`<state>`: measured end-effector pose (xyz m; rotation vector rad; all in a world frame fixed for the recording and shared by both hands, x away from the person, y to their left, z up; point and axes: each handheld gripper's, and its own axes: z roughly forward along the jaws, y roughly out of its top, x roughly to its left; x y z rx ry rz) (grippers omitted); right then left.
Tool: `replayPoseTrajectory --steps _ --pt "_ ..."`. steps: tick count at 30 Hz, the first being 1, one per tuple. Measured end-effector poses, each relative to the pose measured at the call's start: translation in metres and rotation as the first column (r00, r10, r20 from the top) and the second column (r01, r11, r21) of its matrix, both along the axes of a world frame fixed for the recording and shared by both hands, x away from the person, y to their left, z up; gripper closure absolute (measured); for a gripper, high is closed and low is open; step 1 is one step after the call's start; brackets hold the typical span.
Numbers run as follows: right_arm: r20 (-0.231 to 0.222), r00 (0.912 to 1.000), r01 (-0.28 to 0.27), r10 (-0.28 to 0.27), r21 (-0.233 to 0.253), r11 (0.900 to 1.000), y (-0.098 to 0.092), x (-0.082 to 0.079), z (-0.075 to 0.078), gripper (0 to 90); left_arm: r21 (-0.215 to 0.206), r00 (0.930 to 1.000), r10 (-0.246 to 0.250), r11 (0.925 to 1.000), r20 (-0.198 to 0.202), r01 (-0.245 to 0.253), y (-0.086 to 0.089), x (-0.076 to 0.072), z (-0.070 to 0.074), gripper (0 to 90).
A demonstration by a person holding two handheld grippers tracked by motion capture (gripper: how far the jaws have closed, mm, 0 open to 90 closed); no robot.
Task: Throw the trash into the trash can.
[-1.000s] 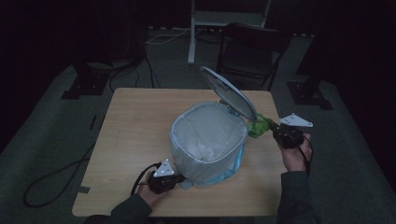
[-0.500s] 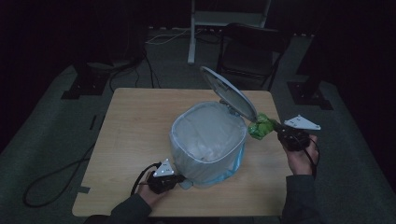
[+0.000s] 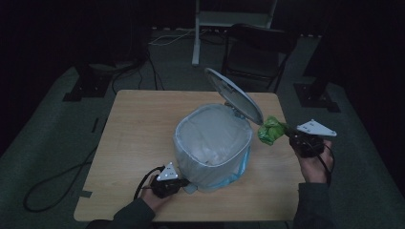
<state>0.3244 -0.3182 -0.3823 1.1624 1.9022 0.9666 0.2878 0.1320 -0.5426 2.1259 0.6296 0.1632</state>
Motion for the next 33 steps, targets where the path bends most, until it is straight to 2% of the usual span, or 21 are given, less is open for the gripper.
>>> replayPoseTrajectory --steps 17,33 --pt "0.037 0.9980 -0.053 0.051 0.061 0.997 -0.003 -0.021 0.013 87.3 -0.001 1.0000 0.002 1.0000 0.001 -0.002 0.000 0.000 0.000 90.0" --pt "0.064 0.9928 -0.105 0.101 0.069 0.992 0.002 -0.034 0.024 87.3 0.000 1.0000 0.003 1.0000 0.003 -0.003 0.000 0.000 0.000 90.0"
